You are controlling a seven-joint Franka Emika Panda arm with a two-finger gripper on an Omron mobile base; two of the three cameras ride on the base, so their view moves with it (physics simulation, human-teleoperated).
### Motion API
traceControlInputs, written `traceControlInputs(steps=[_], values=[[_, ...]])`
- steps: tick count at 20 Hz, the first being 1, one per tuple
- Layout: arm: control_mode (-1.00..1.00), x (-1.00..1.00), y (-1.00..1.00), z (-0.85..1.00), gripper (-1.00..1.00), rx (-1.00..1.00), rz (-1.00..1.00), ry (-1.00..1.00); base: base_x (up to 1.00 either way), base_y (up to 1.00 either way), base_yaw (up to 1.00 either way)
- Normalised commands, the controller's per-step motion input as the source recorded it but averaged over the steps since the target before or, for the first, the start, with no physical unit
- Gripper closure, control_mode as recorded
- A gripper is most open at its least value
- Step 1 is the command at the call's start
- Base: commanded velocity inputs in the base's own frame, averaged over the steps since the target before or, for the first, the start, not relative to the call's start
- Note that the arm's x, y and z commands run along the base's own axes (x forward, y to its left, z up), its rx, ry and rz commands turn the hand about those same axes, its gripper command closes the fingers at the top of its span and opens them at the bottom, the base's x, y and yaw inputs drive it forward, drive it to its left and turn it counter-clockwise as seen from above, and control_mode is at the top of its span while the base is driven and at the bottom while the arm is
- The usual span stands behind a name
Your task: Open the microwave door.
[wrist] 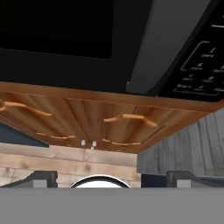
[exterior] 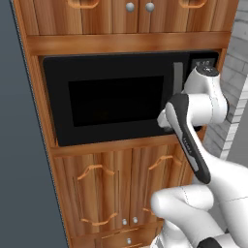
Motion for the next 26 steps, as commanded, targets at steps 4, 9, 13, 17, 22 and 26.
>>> traceControlInputs(steps=[4, 9, 13, 17, 22, 26], values=[[-1.0, 0.0, 0.0, 0.0, -1.0, 0.0, 0.0, 0.0, 0.0, 0.0, 0.0], [-1.0, 0.0, 0.0, 0.0, -1.0, 0.0, 0.0, 0.0, 0.0, 0.0, 0.0], [1.0, -0.06, 0.0, 0.0, -1.0, 0.0, 0.0, 0.0, -0.17, -0.04, 0.0], [1.0, 0.0, 0.0, 0.0, -1.0, 0.0, 0.0, 0.0, -0.45, -0.18, -0.02], [1.0, 0.0, 0.0, 0.0, -1.0, 0.0, 0.0, 0.0, -0.48, -0.22, -0.02], [1.0, 0.0, 0.0, 0.0, -1.0, 0.0, 0.0, 0.0, -0.5, -0.28, -0.03]])
